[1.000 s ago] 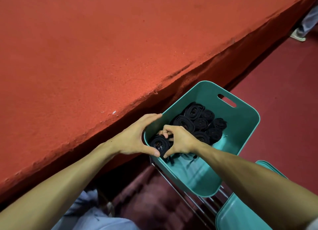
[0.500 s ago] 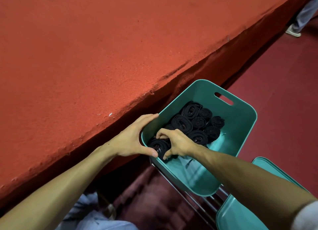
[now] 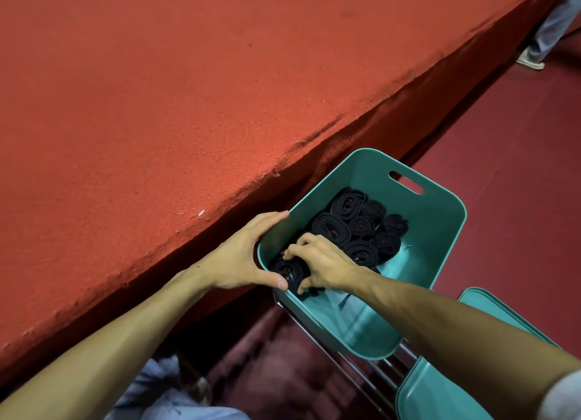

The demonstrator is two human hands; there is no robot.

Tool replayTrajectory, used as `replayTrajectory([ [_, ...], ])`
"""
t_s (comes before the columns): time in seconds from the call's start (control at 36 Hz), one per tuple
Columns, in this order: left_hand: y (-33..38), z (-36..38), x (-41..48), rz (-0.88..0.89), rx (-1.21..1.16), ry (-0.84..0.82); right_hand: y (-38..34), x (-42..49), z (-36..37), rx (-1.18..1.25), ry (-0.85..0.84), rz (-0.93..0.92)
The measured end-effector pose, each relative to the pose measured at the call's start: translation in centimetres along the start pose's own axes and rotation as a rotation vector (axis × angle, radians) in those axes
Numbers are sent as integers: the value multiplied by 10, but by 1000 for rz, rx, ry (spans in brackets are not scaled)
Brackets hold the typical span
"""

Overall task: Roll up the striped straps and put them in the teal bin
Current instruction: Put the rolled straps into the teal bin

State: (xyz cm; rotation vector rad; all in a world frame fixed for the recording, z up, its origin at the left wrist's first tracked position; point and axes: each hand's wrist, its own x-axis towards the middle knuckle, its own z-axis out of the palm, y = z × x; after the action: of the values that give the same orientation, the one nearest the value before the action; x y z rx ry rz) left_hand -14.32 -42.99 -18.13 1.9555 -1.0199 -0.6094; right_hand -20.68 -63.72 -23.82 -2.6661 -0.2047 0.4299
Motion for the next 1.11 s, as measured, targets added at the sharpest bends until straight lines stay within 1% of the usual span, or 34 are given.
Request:
replayTrajectory([
  [0.08,1,0,0,2,-6,4,2,-2,1,41,28,27],
  [0.25,1,-1,1,0,12,5,11,-3,-3,96,30,128],
  [0.47,3,-2,-1,-2,10,-2,9,-2,1,127,24,148],
  [0.81,6,-3,1,-19,35,-8,3,-4,-7,60,-31,105],
  [0.92,10,-5,1,-18,77,-28,0,-7,-14,68,0,29],
  [1.03,18,-9,3,-45,129,-45,-3,-14,-20,103,38,36],
  [1.11,23,-13,8,-53,241,-83,-4,-21,-32,103,80,53],
])
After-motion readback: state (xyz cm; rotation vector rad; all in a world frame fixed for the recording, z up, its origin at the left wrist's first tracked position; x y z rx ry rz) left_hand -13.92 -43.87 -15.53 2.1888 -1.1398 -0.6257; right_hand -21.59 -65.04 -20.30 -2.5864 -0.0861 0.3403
